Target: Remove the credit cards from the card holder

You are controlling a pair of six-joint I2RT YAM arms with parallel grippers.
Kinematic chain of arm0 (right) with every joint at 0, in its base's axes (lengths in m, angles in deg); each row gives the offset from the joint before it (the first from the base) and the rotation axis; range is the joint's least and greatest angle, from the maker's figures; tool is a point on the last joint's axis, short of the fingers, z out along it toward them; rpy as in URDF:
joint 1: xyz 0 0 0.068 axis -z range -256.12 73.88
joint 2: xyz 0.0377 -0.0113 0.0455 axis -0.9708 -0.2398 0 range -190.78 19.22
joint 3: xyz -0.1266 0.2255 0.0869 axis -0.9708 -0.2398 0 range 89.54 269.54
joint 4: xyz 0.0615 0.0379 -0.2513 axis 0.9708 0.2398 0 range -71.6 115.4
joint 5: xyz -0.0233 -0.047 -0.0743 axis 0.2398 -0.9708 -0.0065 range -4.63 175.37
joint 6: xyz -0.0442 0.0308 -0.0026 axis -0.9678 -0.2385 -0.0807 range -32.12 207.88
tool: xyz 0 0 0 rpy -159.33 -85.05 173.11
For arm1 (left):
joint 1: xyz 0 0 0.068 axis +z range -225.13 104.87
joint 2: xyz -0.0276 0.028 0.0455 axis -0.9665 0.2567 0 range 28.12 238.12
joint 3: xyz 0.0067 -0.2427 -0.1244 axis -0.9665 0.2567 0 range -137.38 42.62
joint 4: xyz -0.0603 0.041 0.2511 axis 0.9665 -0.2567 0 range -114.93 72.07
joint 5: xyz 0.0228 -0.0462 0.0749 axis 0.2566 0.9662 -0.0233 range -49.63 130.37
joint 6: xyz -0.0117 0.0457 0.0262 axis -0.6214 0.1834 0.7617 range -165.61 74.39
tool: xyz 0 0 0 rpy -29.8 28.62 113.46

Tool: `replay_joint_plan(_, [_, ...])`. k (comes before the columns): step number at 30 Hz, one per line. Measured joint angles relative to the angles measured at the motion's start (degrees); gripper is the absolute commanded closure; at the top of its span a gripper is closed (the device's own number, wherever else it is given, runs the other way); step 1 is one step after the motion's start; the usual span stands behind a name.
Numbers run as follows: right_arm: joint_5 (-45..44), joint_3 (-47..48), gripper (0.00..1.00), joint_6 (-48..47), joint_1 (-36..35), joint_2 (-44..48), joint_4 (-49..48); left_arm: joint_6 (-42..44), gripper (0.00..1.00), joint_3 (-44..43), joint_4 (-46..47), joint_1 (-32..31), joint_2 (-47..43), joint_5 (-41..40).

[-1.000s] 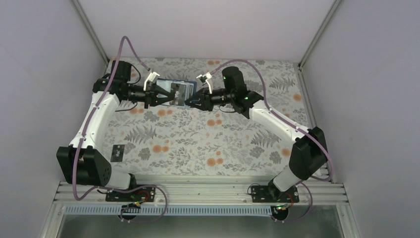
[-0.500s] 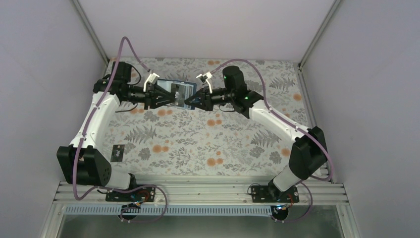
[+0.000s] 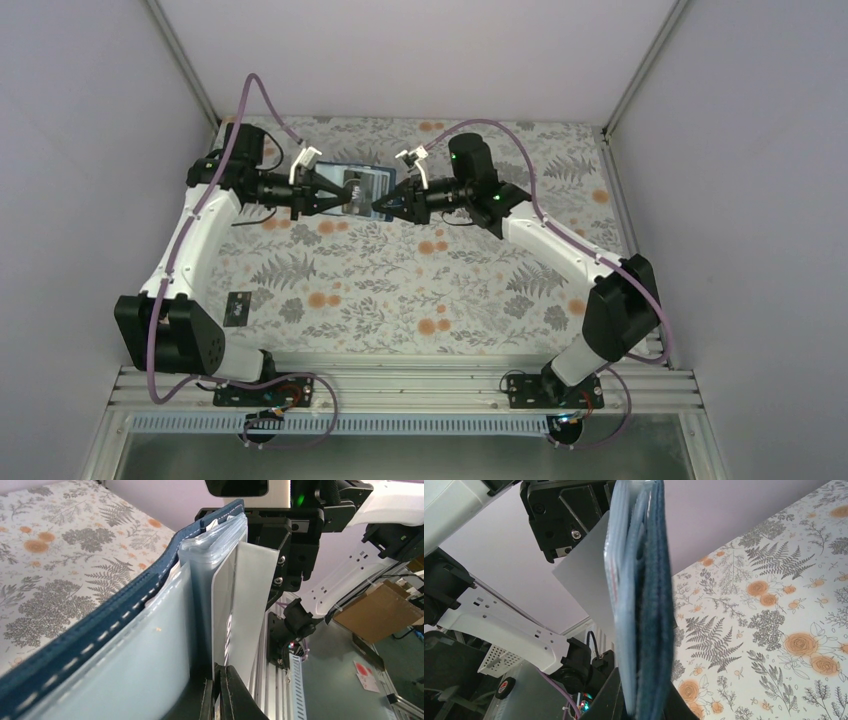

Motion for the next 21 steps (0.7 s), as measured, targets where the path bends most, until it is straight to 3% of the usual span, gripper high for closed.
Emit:
replay_joint_plan(16, [-0.8,0.0,0.96,-1.0,0.9,0.0,2.4,5.0,0.98,-1.6,-4.9,2.5,0.1,-1.3])
replay_joint_plan(21, [-2.9,-0.4,0.96,0.3,3.1,0.0,3.6,5.3,0.98,-1.7,-6.8,8.2,-0.1,-5.1])
